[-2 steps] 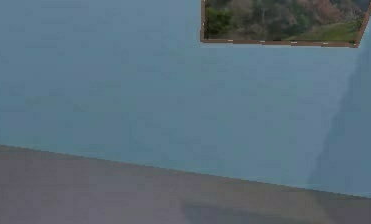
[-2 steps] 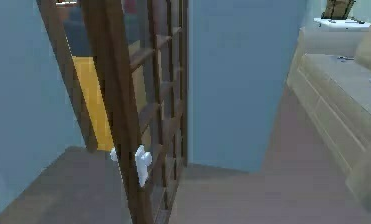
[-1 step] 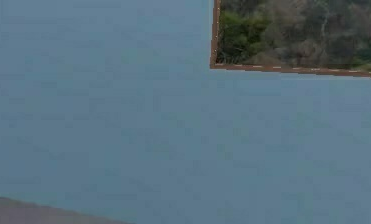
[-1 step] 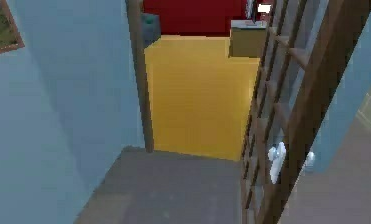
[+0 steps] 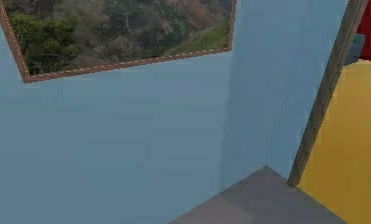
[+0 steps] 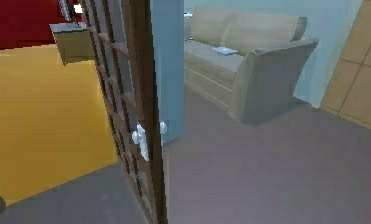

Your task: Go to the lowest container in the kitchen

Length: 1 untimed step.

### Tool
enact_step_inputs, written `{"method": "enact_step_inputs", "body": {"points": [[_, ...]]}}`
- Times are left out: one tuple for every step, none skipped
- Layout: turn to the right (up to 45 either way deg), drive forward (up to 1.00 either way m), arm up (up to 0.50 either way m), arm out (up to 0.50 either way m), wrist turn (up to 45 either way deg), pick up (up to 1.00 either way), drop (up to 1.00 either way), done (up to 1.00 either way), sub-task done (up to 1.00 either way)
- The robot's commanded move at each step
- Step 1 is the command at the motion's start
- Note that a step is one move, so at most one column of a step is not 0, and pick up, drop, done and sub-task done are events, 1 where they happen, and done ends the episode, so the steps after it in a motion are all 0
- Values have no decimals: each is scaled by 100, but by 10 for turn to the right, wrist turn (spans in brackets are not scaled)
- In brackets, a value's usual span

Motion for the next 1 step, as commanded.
{"method": "enact_step_inputs", "body": {"points": [[90, 0, 0, 0, 0, 0, 0, 0, 0]]}}
